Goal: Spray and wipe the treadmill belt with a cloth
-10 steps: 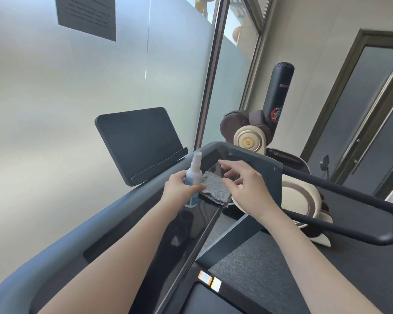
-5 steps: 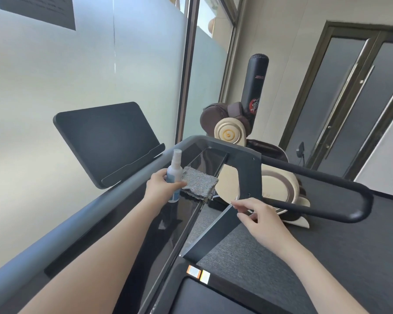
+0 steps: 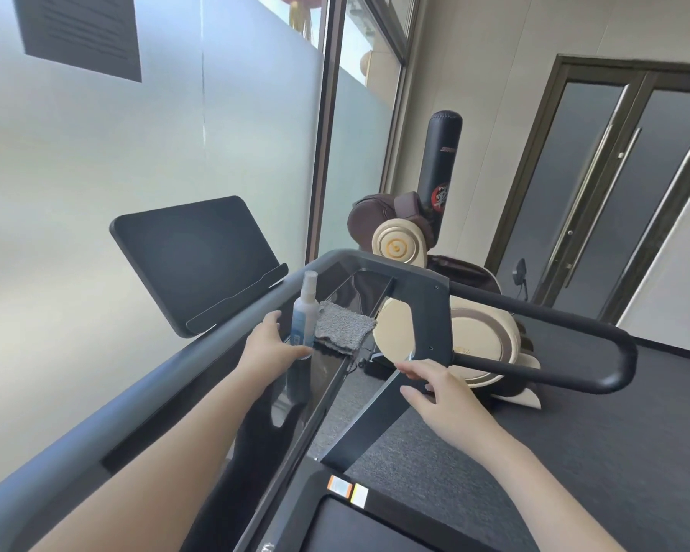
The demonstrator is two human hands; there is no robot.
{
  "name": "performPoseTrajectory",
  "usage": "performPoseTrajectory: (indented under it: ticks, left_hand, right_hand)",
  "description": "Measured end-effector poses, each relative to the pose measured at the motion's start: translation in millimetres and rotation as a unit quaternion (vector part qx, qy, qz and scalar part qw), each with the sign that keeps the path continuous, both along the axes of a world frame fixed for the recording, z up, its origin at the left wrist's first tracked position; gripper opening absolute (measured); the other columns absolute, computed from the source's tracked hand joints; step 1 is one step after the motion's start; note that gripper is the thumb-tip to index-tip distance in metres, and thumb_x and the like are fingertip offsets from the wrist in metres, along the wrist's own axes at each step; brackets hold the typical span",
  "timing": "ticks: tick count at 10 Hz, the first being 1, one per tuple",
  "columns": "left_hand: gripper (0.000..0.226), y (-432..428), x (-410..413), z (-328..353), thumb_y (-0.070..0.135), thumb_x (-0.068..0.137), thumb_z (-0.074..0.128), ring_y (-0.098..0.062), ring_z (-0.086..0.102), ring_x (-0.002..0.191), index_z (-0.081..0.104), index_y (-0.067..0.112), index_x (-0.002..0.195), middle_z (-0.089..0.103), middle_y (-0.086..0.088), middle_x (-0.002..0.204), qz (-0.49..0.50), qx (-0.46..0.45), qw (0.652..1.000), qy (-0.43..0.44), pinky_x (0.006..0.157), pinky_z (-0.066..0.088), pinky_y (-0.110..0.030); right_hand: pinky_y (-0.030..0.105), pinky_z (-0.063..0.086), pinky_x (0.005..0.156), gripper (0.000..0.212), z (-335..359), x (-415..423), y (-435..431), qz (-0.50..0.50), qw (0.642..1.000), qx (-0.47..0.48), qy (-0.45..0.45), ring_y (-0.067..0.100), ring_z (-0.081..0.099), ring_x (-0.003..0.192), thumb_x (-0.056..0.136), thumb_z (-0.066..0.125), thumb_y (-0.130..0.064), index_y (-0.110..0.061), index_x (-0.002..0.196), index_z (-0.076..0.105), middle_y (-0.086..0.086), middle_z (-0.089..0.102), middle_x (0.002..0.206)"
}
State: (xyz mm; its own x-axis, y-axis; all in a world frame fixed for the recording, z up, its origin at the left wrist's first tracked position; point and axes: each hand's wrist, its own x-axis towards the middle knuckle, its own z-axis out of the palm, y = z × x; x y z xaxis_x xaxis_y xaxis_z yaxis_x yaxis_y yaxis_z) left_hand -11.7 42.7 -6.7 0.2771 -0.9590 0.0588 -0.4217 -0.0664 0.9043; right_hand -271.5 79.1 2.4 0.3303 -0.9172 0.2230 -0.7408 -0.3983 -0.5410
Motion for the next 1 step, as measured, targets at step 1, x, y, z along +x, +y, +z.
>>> performPoseTrajectory:
  ticks: [1]
  left_hand:
    - [0.089,21.0,4.6,4.2,0.022,0.075,0.079,-0.024,0.039,0.134,0.028,0.012,0.147,0.039,-0.01,0.147,-0.008,0.025,0.998,-0.059,0.106,0.035,-0.035]
  right_hand:
    - [0.014,0.027,0.096,0.041,11.0,6.8,8.8,0.005,1.0,-0.017,0.014,-0.006,0.036,0.114,0.096,0.05,-0.027,-0.027,0.137,0.045,-0.017,0.046,0.131]
